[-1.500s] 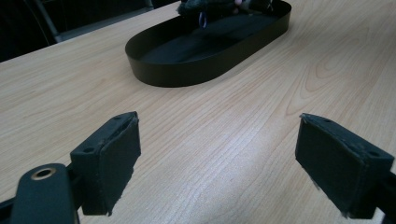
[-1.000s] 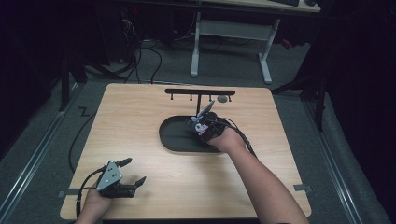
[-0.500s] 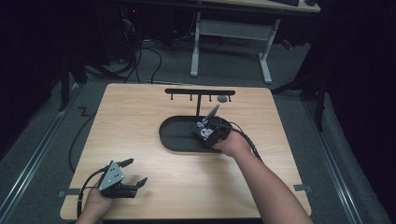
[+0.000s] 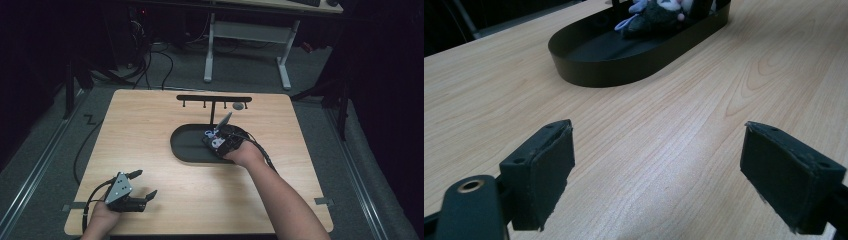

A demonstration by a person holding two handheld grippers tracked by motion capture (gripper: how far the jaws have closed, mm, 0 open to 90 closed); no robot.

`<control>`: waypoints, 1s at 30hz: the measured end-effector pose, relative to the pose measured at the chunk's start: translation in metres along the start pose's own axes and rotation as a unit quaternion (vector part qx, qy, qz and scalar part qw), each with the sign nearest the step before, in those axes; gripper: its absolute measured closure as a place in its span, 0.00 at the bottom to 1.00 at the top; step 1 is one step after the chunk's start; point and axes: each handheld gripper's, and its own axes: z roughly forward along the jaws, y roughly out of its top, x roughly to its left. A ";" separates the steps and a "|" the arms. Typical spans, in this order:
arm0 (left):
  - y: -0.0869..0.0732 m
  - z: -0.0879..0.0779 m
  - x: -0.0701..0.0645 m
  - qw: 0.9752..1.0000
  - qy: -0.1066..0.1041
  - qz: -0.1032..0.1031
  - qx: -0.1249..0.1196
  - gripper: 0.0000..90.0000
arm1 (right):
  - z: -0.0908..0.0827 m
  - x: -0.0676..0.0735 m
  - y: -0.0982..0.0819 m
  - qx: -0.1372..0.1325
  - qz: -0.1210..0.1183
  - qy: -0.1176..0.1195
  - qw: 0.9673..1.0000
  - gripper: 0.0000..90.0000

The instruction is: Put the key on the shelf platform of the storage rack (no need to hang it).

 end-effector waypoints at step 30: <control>0.004 0.008 -0.005 1.000 -0.003 0.015 0.004 0.16 | -0.036 -0.003 -0.100 -0.195 0.018 0.006 0.981 0.27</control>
